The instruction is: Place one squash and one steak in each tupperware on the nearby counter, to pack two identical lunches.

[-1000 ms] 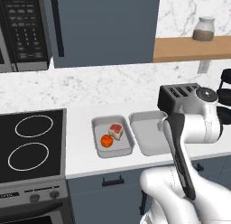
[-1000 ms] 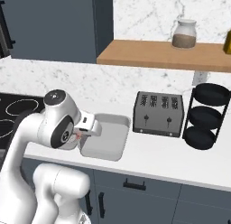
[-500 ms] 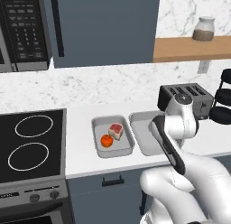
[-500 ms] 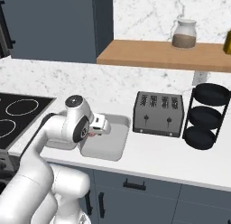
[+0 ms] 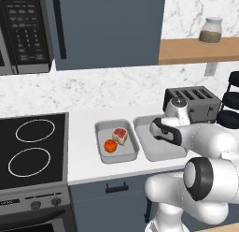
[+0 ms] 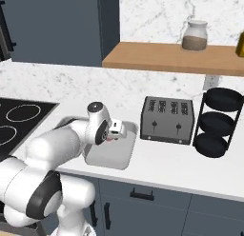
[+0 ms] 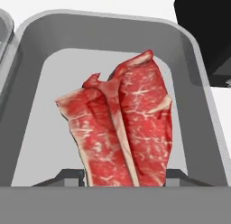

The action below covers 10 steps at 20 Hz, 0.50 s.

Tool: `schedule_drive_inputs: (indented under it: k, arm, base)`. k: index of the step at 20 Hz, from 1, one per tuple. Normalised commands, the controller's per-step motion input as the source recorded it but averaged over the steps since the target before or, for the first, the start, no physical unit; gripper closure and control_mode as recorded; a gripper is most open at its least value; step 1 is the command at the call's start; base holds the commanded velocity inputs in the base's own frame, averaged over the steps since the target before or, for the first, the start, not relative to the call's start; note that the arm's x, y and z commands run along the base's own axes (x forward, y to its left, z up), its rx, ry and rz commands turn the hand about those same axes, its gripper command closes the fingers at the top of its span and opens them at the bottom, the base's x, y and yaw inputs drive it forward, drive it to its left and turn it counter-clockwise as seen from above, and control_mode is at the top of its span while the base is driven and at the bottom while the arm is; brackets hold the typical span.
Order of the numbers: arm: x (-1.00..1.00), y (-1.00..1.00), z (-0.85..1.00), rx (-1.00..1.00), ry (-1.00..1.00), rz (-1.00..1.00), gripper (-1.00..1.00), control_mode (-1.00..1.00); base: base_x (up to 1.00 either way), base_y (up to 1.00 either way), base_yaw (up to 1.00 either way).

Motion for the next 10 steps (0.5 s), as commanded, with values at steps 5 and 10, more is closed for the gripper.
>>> schedule_drive_inputs:
  k: [5, 10]
  arm:
    - [0.36, 0.01, -0.35, 0.0, 0.09, 0.0, 1.0, -1.0]
    - [0.14, -0.21, -0.33, 0.06, 0.02, 0.02, 1.0, -1.0]
  base:
    - [0.0, 0.0, 0.0]
    - [0.0, 0.0, 0.0]
